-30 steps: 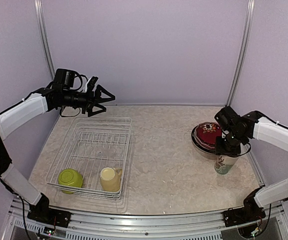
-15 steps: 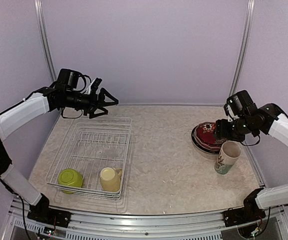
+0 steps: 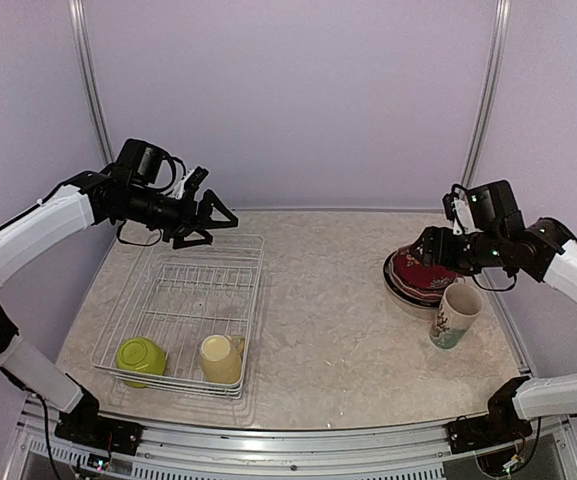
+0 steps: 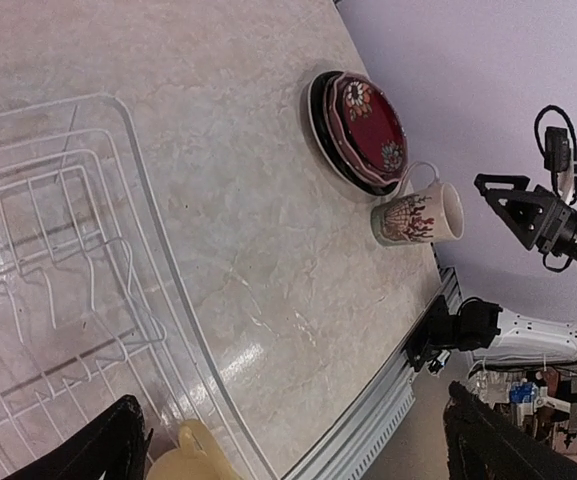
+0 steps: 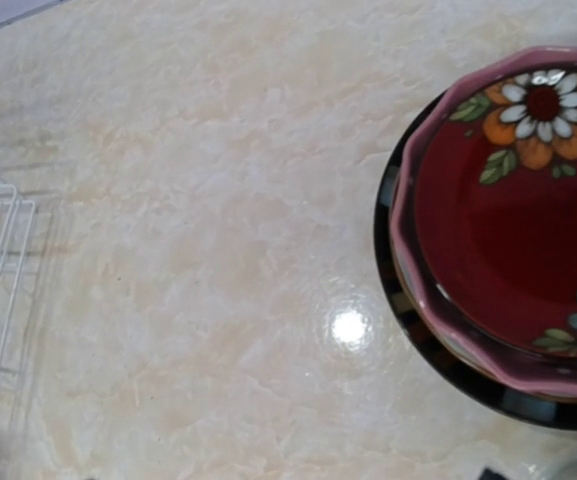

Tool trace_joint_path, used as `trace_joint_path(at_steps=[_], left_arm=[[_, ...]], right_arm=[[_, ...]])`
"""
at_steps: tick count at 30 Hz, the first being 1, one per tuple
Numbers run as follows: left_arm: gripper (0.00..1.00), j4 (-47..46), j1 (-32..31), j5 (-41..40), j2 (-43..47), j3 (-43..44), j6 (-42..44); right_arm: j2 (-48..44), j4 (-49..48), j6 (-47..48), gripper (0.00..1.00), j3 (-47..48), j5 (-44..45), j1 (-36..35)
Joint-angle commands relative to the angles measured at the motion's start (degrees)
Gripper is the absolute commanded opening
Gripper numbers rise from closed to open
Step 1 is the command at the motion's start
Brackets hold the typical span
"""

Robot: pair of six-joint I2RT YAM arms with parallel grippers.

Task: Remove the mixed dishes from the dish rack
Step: Place the cup at the center of the board, then grab the cup from the dish rack.

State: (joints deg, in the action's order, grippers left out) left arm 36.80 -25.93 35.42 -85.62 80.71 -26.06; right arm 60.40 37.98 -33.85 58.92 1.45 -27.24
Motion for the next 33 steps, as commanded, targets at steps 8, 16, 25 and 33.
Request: trace_joint_path(at_steps=[8, 16, 25, 33], left_arm=[[0.99, 15.75, -8.0, -12.42, 11.4, -7.79, -2.1], [0.99, 23.44, -16.56, -20.98, 9.33, -7.7, -2.83], [0.99, 27.99, -25.08, -26.42, 0.93, -7.6, -3.98], [0.99, 26.24, -26.7, -27.03, -2.02, -9.27, -6.13]], right_arm=[[-0.5, -4.95, 2.1, 0.79, -2.7, -1.37, 0.36], [-1.4, -5.65, 2.3, 0.8, -3.92, -1.37, 0.35], [-1.94, -5.99, 2.13, 0.8, -4.78, -1.37, 0.35], [-2.19, -5.44, 2.16, 0.8, -5.17, -1.25, 0.36]])
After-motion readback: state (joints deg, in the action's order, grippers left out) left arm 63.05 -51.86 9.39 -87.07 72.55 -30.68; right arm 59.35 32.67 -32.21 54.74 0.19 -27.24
